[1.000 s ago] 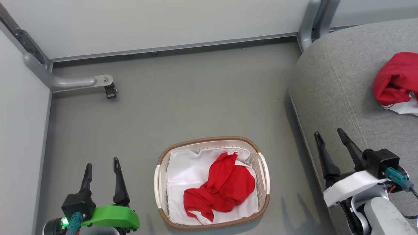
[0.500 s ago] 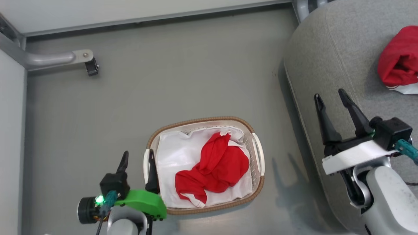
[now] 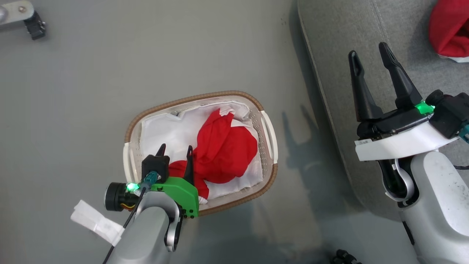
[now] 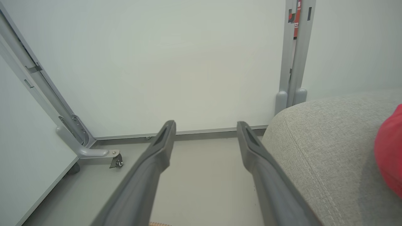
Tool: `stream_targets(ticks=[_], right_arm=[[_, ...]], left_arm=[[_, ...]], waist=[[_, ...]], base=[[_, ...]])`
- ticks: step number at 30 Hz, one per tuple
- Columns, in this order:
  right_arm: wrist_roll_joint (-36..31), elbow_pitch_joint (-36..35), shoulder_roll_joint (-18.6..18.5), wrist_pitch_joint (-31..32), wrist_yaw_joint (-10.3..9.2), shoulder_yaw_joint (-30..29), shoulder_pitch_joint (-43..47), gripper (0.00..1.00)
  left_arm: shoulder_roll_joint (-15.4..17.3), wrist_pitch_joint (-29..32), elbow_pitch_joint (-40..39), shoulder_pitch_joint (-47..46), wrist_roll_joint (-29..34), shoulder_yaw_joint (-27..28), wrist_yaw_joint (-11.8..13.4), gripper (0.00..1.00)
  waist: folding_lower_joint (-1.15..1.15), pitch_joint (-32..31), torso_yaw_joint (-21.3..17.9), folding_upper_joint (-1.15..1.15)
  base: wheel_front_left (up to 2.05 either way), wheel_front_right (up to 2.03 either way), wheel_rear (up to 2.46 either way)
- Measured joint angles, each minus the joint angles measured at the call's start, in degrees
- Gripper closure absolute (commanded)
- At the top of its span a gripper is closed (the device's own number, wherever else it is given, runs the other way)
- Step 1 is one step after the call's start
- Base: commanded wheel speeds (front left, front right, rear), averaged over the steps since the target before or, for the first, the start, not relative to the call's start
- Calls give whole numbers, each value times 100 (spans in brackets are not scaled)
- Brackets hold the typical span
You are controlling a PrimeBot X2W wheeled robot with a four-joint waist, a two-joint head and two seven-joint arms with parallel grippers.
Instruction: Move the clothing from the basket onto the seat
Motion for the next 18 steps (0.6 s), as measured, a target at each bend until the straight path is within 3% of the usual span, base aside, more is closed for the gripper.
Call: stream_targets(ticks=[10,18], right_arm=[[129,-302,45,0,1,90,-203,0],[142,-555,121,0,1,181,-442,0]], left_arm=[[0,212,1455,-1366,-443,-723,-168,0],[0,983,2006,-1983,-725,-1307,-330,0]], waist=[[0,734,-546,0],[0,1315,-850,0]], base=[[0,0,0],[0,0,0]])
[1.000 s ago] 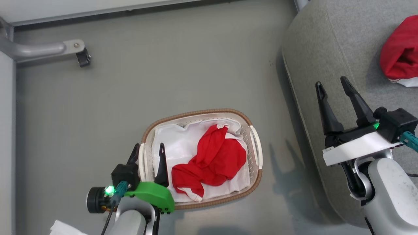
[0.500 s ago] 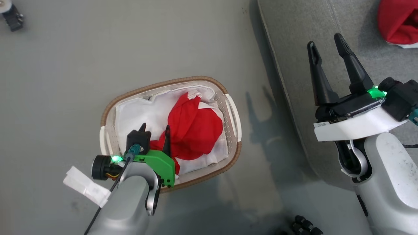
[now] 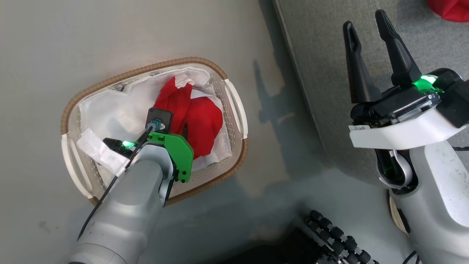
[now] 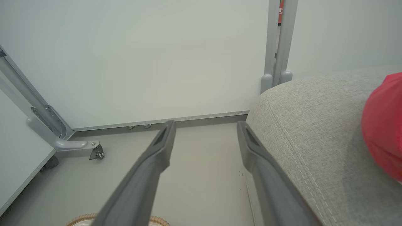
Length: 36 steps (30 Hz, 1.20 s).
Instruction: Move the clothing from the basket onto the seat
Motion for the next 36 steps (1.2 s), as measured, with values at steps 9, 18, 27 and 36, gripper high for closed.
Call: stream_targets(ticks=[9,18,27,36], right_arm=[[2,-16,58,0,0,140,-179,0],[12,-2,59,0,0,127,-202,0],[-9,-18,104,0,0,156,-266,0],[-13,-4,112,0,0,133,-266,0]], left_arm=[[2,566,1,-136,-514,-565,-248,0],[1,962,67,-342,-512,-1402,112,0],[3,1011,609,-572,-336,-1811,762,0],[1,658,865,-650,-370,-1794,992,100]], waist=[[0,446,-268,0],[0,721,-324,0],[0,858,-339,0],[0,905,-294,0]], base=[[0,0,0],[0,0,0],[0,0,0],[0,0,0]])
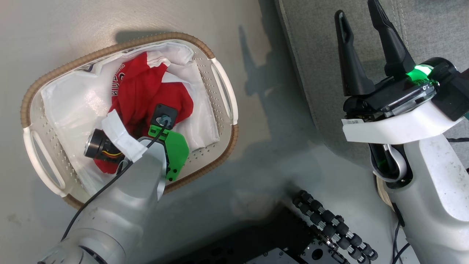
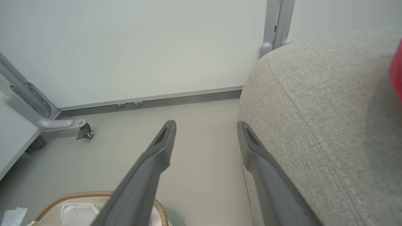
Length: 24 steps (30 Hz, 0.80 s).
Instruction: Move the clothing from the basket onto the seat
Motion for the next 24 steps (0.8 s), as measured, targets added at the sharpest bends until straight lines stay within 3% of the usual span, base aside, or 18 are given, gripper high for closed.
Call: stream_targets(ticks=[9,15,24], right_arm=[[-11,112,-14,0,0,-2,4,0],[-65,229,-110,0,0,-10,173,0],[-92,404,-224,0,0,137,573,0]], left_arm=[[4,-901,-96,201,-407,308,43,100],[5,-1408,-320,372,-510,227,-155,100],[20,-1621,-791,898,-653,272,-437,100]], waist=[[0,-259,56,0],[0,-621,191,0],[0,-1390,542,0]], base=[[0,0,0],[0,0,0],[0,0,0]])
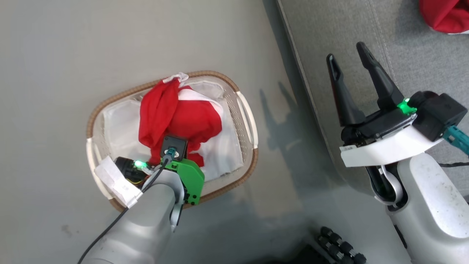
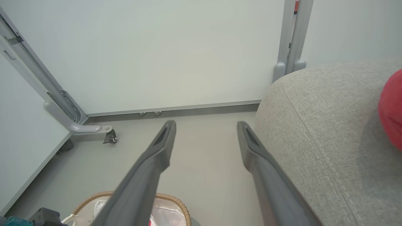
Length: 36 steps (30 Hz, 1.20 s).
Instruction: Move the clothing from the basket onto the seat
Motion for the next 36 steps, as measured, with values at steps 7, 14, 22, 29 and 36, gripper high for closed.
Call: stream_targets(ticks=[7,14,22,29,36], right_arm=[[-140,164,-31,0,0,147,357,0],[-193,331,-20,0,0,183,786,0],[-289,517,-12,0,-1,232,1192,0],[-393,664,33,0,-1,336,1333,0],[-520,806,12,0,-1,602,1402,0]], left_arm=[[82,-8,-1079,587,416,667,31,100],[200,-8,-2161,1313,1193,1367,40,100],[157,-8,-3370,1823,1849,2274,-223,100],[62,-8,-4190,1964,2319,2672,-505,100],[10,-8,-4830,2060,2424,2793,-731,100]], waist=[[0,-650,300,0],[0,-1325,582,0],[0,-1966,886,0],[0,-2365,1153,0],[0,-2643,1421,0]], base=[[0,0,0],[0,0,0],[0,0,0],[0,0,0],[0,0,0]])
